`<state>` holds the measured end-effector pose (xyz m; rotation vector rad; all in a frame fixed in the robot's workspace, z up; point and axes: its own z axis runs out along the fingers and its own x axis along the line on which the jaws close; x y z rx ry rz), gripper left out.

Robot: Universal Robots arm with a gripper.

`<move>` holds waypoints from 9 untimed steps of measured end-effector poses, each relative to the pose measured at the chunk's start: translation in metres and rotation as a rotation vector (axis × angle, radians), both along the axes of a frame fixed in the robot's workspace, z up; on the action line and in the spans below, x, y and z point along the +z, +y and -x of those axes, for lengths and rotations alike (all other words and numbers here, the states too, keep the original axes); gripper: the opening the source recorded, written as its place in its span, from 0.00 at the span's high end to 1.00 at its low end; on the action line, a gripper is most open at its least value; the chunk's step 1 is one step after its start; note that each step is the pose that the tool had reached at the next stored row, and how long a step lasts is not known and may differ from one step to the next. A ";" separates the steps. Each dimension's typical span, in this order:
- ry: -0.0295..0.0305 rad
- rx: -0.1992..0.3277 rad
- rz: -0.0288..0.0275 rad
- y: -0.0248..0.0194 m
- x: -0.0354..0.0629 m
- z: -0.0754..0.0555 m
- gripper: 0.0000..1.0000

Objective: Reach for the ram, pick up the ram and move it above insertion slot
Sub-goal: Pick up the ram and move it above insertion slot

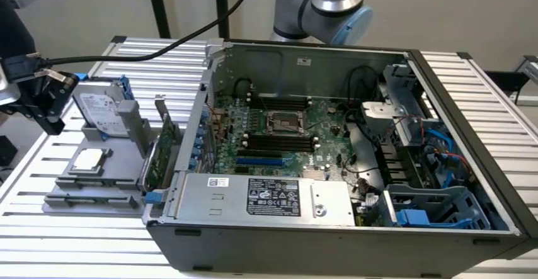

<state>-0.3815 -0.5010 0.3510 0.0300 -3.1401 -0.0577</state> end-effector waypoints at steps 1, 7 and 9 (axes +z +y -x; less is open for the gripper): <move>0.0000 0.000 0.0000 0.0000 0.0000 0.000 0.89; 0.0000 0.027 0.0001 0.0000 -0.0001 0.000 0.89; -0.0001 0.062 0.0000 0.0000 -0.0003 0.000 0.89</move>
